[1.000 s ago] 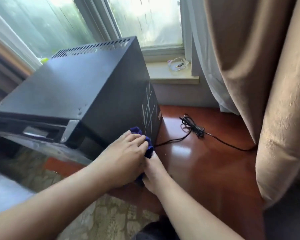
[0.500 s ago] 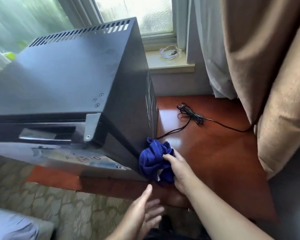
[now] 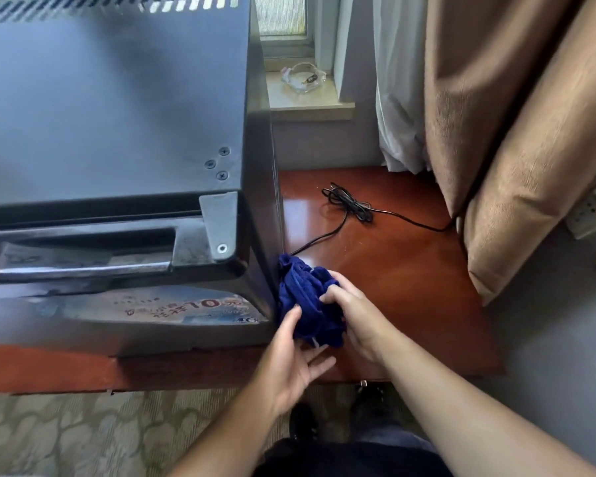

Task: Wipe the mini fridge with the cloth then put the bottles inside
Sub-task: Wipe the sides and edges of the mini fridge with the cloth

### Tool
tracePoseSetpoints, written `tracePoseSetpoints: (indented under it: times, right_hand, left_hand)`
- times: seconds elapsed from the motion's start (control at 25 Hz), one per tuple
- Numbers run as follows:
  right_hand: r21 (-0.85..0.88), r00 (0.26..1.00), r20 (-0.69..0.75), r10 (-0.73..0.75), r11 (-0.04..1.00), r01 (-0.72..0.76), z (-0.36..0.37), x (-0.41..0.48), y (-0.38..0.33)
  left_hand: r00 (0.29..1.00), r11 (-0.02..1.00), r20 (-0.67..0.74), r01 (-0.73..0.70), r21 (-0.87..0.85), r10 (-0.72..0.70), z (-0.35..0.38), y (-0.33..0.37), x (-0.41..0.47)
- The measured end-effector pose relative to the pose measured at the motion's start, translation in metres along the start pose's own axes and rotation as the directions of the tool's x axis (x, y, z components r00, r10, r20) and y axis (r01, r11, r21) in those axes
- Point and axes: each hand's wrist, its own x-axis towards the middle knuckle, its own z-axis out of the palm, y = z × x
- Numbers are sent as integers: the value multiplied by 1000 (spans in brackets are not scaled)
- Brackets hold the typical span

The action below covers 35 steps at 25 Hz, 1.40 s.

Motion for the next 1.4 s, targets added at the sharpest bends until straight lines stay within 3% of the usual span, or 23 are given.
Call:
tracePoseSetpoints:
  times: [0.16, 0.36, 0.56, 0.72, 0.92, 1.16, 1.4]
  right_hand:
    - [11, 1000, 13, 10, 1000, -10, -10, 24, 8]
    - [-100, 987, 58, 148, 985, -142, -25, 71, 33]
    - [-195, 964, 139, 225, 961, -196, -39, 121, 31]
    - [-285, 980, 170, 105, 957, -53, -40, 169, 8]
    - [-240, 978, 196, -68, 964, 115, -26, 225, -52]
    - [-170, 898, 340, -279, 921, 351, -4, 256, -140]
    - [-212, 785, 441, -436, 799, 563, 19, 205, -208]
  left_hand:
    - [996, 992, -67, 43, -118, -51, 10, -8, 26]
    - [955, 944, -245, 82, -321, -166, 27, -20, 68]
    - [918, 860, -373, -78, -504, -135, 44, -18, 109]
    - [897, 788, -440, -237, -569, -48, 64, 10, 144]
    - [886, 701, -452, -388, -598, 104, 108, 79, 184]
    - [867, 640, -394, -492, -590, 304, 150, 159, 193]
    - [790, 580, -302, -601, -550, 533, 171, 181, 133]
